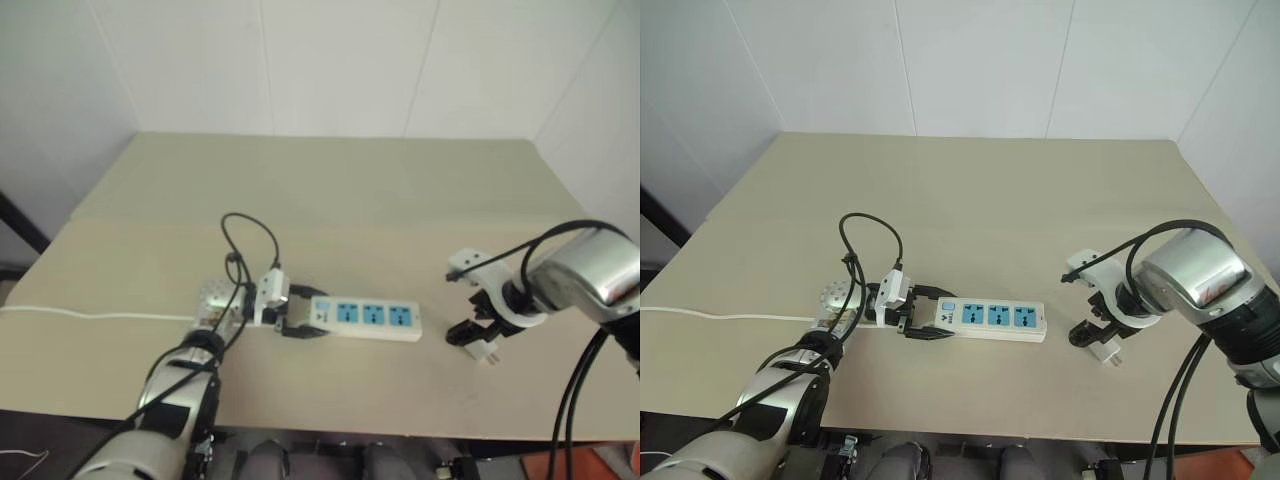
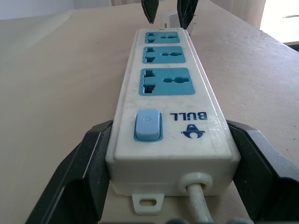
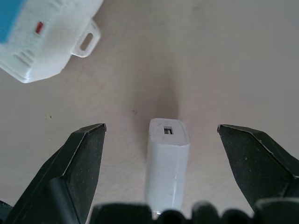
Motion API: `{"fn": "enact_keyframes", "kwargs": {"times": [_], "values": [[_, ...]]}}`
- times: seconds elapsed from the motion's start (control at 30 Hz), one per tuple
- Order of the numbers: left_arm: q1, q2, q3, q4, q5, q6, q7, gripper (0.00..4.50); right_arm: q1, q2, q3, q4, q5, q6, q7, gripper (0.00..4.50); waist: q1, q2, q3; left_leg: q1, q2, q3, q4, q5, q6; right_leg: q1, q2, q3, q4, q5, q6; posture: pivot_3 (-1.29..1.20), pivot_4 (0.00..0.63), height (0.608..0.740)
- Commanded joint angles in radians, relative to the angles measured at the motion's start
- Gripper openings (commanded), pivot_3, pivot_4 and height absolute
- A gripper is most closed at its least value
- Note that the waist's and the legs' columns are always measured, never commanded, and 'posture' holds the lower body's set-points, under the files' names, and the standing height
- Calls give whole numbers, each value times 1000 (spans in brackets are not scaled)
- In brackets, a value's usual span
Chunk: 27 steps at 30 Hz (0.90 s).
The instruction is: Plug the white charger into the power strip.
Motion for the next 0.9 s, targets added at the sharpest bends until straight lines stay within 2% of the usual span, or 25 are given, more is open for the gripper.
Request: {"fn": "enact_keyframes", "kwargs": {"times": [0.03, 0.53, 0.63, 0.9], "values": [[20, -15, -26, 17, 29, 1, -1, 3265, -6, -1, -39, 6, -18, 8, 11, 4500, 0, 1, 0, 0, 0, 0, 0, 0, 0, 0, 0, 0, 0, 0, 0, 0, 150, 740], [26, -6, -25, 20, 33, 4, 14, 3265, 26, 28, -49, 57, -11, 8, 18, 4500, 0, 1, -1, 0, 0, 0, 0, 0, 0, 0, 0, 0, 0, 0, 0, 0, 150, 740], [25, -5, -24, 20, 34, 4, 21, 3265, 33, 26, -49, 59, -19, 8, 17, 3900, -1, 2, -1, 0, 0, 0, 0, 0, 0, 0, 0, 0, 0, 0, 0, 0, 150, 740], [22, -6, -26, 20, 37, 3, 28, 3265, 32, 42, -48, 73, -34, 8, 8, 1197, -1, 2, -1, 1, 0, 0, 1, 0, 0, 0, 0, 0, 1, 0, 0, 0, 150, 740]]}}
